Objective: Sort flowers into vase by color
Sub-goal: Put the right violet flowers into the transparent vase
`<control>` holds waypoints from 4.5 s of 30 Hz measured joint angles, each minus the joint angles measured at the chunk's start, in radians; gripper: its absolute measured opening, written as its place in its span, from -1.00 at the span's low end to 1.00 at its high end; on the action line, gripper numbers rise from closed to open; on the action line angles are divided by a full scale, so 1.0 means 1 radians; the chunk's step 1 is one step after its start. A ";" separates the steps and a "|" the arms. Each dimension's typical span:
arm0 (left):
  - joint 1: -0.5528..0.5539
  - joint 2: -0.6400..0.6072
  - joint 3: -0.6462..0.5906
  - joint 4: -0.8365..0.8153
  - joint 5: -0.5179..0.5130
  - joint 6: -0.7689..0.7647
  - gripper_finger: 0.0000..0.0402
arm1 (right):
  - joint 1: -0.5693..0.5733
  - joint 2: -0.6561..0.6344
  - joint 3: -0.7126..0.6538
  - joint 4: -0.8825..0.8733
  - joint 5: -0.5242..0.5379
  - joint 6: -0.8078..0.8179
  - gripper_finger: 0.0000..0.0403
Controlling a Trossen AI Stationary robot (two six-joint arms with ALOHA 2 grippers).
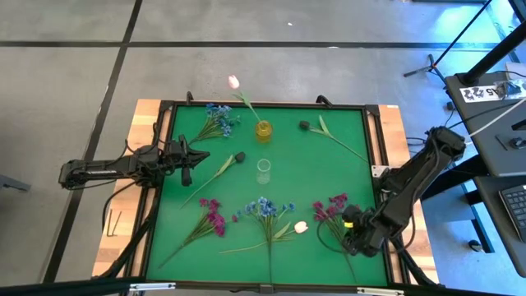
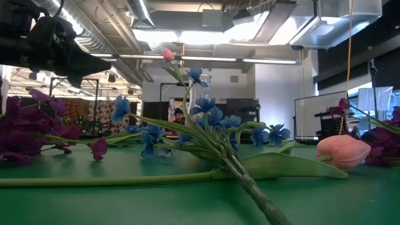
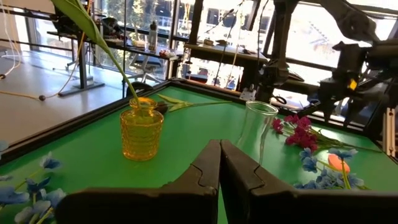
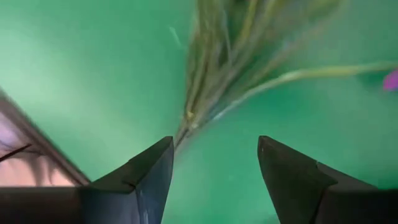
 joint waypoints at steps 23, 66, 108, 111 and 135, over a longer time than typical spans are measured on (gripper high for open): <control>0.000 0.000 0.000 0.000 0.000 -0.001 -1.00 | -0.002 0.230 0.002 0.148 0.005 0.065 0.15; 0.000 0.000 0.000 0.004 -0.009 0.009 -1.00 | -0.133 0.299 0.008 0.164 -0.061 -0.126 0.03; 0.000 0.000 0.000 0.004 -0.004 -0.051 -1.00 | -0.314 -0.141 0.107 0.016 0.643 -0.569 -0.92; 0.000 0.000 0.000 0.004 0.000 -0.052 -1.00 | -0.370 -0.155 0.108 0.194 0.641 -0.795 -0.93; 0.000 0.000 0.000 0.004 0.052 -0.150 -1.00 | -0.868 -0.038 0.109 1.287 0.103 -1.811 -0.92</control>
